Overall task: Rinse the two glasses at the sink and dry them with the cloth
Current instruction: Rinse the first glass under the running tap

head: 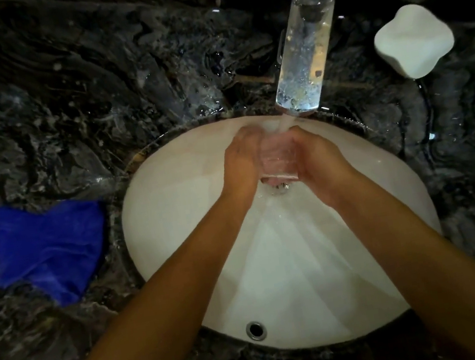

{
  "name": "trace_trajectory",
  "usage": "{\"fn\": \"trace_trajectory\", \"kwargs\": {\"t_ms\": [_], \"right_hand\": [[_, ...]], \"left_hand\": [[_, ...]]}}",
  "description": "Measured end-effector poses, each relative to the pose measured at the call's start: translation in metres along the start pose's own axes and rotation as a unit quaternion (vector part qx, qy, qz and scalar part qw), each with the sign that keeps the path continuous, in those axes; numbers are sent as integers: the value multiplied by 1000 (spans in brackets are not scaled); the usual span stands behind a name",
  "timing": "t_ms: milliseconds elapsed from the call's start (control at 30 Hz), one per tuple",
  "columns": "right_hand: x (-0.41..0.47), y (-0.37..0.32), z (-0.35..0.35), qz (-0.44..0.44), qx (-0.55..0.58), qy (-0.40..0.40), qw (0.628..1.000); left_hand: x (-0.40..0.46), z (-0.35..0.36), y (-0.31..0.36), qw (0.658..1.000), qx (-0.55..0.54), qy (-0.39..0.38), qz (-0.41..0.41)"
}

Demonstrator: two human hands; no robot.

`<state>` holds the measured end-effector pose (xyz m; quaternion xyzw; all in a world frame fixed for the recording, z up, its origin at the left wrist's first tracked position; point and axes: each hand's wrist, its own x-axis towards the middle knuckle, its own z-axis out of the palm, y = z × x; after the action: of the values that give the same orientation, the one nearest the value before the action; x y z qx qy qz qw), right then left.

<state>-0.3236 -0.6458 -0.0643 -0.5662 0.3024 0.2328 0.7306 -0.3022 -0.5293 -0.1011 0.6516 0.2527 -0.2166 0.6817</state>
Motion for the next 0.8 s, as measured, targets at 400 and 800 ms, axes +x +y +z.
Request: {"fn": "trace_trajectory", "kwargs": {"t_ms": [400,800], "right_hand": [[-12,14,-44,-224,-266,78,934],[34,13,3,-103,-489,166,850]], "left_hand": [[29,-33,0,968,-56,-155,-188],[15,-23,6,969,12,-149,-196]]}}
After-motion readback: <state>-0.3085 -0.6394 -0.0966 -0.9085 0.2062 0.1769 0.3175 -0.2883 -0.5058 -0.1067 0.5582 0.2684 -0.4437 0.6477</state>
